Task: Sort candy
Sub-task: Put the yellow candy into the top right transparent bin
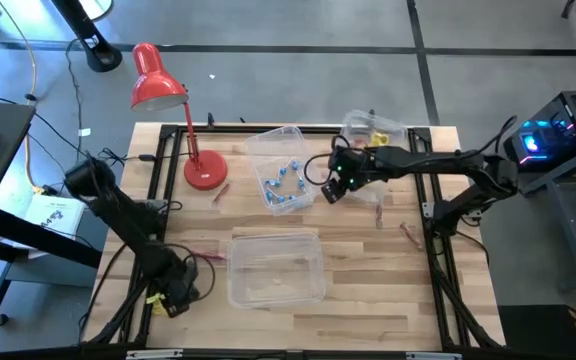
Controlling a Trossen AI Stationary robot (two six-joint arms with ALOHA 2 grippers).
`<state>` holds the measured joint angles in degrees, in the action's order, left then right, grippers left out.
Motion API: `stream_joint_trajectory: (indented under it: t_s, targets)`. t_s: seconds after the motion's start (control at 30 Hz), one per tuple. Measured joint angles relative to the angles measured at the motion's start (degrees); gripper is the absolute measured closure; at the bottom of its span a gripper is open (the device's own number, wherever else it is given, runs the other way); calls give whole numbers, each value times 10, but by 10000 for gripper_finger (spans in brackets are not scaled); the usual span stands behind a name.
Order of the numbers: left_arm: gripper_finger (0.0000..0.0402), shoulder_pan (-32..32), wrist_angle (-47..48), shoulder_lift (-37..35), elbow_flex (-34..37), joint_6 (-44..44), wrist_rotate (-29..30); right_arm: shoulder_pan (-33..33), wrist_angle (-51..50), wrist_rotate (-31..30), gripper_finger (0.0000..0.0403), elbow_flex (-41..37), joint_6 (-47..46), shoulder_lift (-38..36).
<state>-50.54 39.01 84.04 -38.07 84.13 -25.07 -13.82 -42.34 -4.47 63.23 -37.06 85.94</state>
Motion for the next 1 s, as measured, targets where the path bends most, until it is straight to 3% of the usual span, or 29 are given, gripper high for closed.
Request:
stream_joint_trajectory:
  t_s: [0.3, 0.37, 0.47, 0.53, 0.77, 1.0]
  targets:
    - [218, -3, -42, 55, -3, -18, -15, 27, 2, -37, 201, -3, 0, -1]
    - [253, -3, -39, 48, -3, -19, -11, 26, 2, -37, 201, -3, 0, -1]
    - [344, -3, -35, 27, -1, -18, 11, 26, 2, -45, 201, -3, 5, -3]
    - [385, -1, -28, 5, 1, -6, 37, 26, 9, -46, 201, -3, 13, -9]
    - [400, 16, -7, -129, -1, 24, 75, 26, 62, -65, 201, -3, 33, -67]
    - [401, 59, 51, -287, -62, 37, 202, 27, 113, -65, 201, -3, 41, -150]
